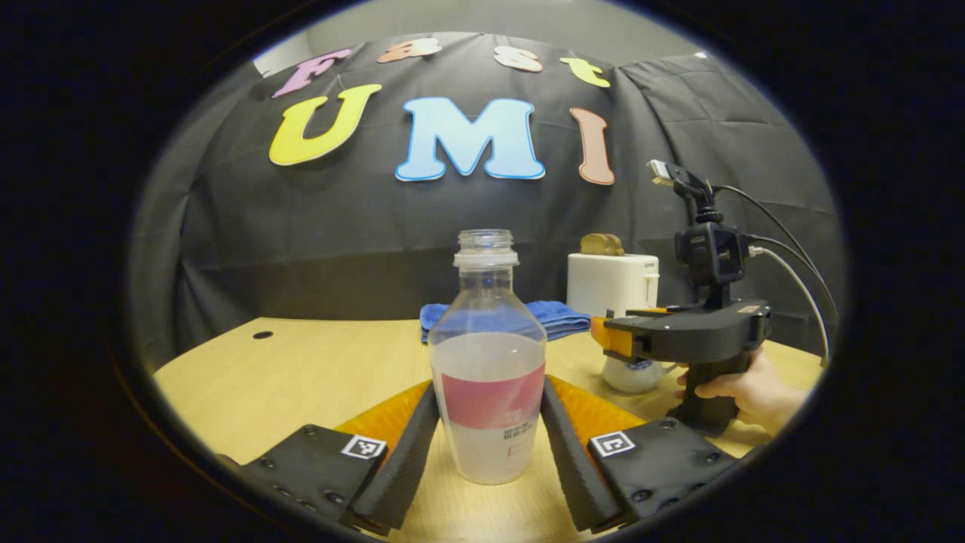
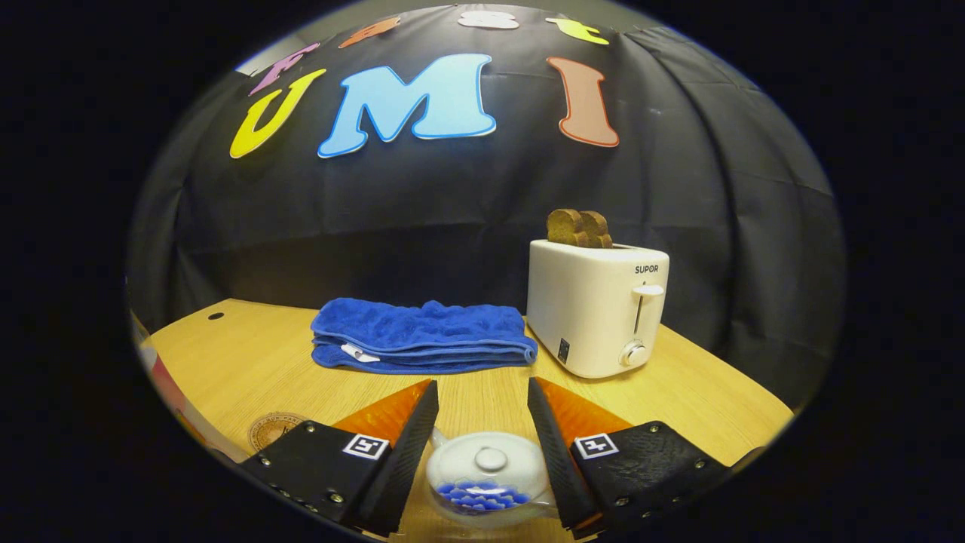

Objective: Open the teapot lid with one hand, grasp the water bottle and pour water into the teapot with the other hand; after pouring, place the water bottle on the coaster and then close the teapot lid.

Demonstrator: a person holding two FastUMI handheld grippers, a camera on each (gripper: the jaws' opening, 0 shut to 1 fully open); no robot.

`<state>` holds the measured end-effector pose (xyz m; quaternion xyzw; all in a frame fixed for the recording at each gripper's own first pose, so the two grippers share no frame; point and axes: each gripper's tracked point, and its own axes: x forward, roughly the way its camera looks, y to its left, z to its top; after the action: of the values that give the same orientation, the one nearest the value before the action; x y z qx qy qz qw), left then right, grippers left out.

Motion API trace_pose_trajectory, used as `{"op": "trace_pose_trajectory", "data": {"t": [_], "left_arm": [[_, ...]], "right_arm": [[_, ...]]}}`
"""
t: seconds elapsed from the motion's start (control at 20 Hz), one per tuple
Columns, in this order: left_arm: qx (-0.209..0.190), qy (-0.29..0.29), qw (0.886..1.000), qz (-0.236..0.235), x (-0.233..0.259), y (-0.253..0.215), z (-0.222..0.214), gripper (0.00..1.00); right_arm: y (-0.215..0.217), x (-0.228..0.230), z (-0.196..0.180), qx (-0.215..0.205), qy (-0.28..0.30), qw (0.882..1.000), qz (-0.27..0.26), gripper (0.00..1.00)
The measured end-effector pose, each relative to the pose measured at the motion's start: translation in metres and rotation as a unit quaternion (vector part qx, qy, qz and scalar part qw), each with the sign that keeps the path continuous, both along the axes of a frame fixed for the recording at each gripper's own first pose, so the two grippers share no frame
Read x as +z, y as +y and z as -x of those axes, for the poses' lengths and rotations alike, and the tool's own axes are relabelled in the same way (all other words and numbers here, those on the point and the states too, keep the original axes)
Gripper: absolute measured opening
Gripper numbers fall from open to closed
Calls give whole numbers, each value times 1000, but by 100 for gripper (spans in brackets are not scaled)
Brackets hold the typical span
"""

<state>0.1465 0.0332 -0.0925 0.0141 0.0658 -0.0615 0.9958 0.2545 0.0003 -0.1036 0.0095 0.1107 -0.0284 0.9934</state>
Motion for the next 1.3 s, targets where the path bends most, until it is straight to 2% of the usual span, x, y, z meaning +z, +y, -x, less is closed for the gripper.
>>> {"op": "trace_pose_trajectory", "data": {"t": [0.15,0.2,0.25,0.3,0.4,0.6,0.65,0.7,0.85,0.9,1.05,1.3], "left_arm": [[0,1,1000,4,2,1,2,88],[1,2,1000,7,3,2,2,88],[-1,2,1000,14,3,3,3,87],[-1,2,1000,25,5,4,3,87],[-2,-3,999,40,9,8,6,87],[3,-7,999,41,11,11,7,87],[2,-7,999,42,12,11,7,87],[1,-6,999,42,11,11,7,87],[2,-6,999,42,12,12,7,87],[1,-5,999,42,10,12,6,87],[2,0,999,41,8,12,6,87],[-6,2,999,33,8,8,5,87]], "right_arm": [[4,2,-1,6,-6,1000,1,75],[0,0,1,-9,-3,1000,8,75],[-3,-1,-1,-9,0,1000,6,63],[-3,0,-4,-7,1,1000,1,43],[-1,-1,-3,-4,3,1000,0,43],[1,-3,-4,0,2,1000,9,42],[-6,2,-1,-22,2,1000,9,42],[-8,0,-4,-21,3,1000,7,22],[-5,4,6,-8,-3,1000,7,22],[-3,0,0,-5,-3,1000,0,11],[-5,4,1,-2,-14,1000,-3,11],[-6,38,9,-1,-62,998,-5,11]]}}
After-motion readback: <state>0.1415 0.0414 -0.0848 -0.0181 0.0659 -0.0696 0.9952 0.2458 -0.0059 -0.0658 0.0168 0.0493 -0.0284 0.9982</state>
